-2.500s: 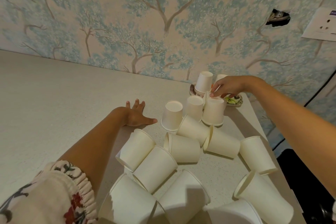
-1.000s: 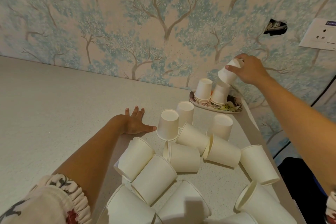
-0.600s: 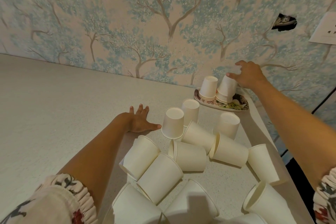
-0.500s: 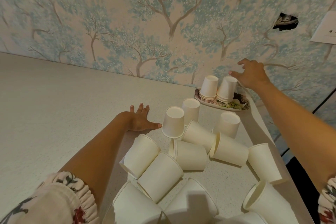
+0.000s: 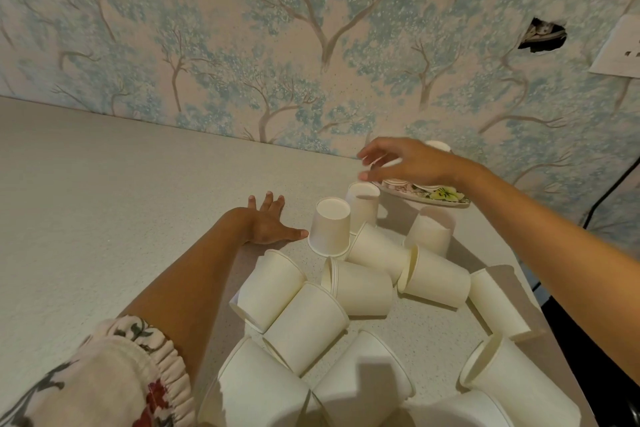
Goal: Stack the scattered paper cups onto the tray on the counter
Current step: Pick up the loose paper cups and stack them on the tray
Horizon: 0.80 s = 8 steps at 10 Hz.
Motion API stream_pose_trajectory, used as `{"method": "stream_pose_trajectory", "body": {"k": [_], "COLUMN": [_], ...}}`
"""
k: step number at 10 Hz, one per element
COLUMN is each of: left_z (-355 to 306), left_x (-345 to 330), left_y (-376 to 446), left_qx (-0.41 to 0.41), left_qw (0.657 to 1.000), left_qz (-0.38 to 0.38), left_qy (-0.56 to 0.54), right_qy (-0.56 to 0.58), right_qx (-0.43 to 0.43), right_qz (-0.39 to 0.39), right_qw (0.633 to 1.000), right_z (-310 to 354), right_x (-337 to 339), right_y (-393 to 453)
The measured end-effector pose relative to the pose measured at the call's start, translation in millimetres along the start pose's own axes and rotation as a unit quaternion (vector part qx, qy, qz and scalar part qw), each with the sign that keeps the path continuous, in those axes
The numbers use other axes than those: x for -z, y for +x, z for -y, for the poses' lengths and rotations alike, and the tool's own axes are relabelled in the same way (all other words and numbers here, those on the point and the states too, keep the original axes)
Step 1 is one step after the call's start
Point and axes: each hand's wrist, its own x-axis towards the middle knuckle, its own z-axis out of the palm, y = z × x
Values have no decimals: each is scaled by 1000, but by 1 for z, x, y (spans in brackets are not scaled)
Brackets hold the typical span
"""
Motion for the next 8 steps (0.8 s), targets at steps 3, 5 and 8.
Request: {"method": "stream_pose_trajectory", "body": {"k": [3, 5, 8], "left_z": [1, 1, 1], "left_x": [-1, -1, -1], "left_y": [0, 0, 0], "left_qx": [-5, -4, -5], "left_qw": [1000, 1000, 1000], "left_qz": [-5, -3, -6], "left_qy": [1, -2, -1], "right_qy": [-128, -93, -132], "right_qx": [-10, -40, -91], "right_qz": [79, 26, -204], "right_qw": [989, 994, 966], "right_z": [2, 1, -22], "right_x": [-29, -4, 39], "right_y": [2, 1, 24]}}
